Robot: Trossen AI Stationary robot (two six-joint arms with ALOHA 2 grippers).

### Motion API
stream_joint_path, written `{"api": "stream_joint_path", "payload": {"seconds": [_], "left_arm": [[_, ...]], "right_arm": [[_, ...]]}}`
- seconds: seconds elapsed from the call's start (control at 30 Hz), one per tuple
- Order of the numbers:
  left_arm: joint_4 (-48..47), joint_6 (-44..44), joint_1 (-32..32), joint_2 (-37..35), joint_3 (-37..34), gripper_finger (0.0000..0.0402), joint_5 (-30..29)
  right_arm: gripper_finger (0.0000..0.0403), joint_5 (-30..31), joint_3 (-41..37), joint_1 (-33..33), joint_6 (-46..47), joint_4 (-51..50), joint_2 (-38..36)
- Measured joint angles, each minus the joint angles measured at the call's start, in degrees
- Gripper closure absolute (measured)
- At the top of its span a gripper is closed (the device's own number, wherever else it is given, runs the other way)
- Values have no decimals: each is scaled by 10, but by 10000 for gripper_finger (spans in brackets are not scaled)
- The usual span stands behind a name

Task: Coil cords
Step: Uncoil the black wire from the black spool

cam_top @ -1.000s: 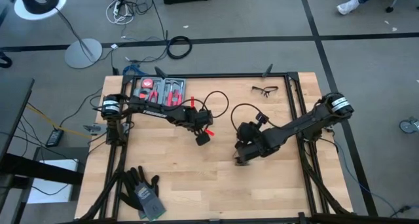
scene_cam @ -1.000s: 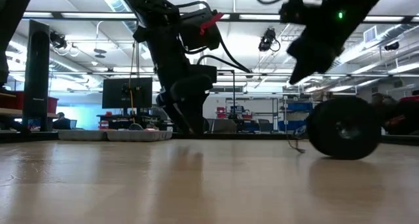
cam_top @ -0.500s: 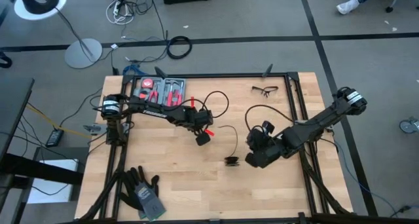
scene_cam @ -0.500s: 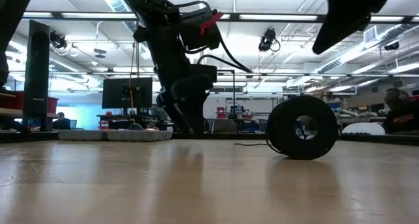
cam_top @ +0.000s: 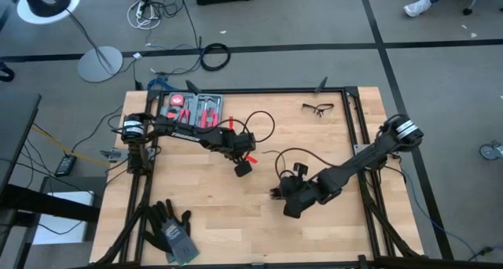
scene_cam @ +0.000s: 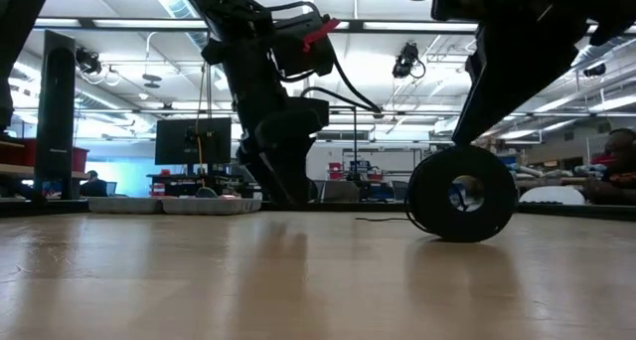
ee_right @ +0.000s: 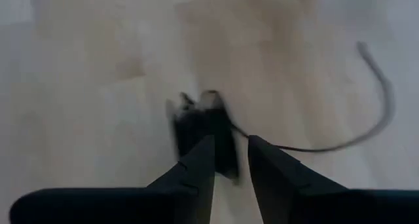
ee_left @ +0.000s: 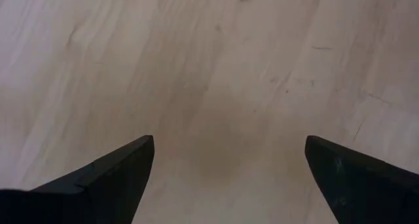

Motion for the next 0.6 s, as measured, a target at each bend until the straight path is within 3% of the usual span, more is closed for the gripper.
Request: {"api": "stream_joint_path", "payload": {"seconds": [0.2,0.37,0.43,0.6], "left_arm": [[-1,1,-9,0,0,2,0],[0,1,-15,0,0,2,0],[0,2,-16,0,0,2,0],[-1,4,-17,0,0,2,-1]], "right_arm": [[321,-56,0,-12,-15,29,15],[388,-50,1,-25,-41,34,30],[395,-42,1,-26,-49,36,30],[401,102,16,-14,-94,14,32]]}}
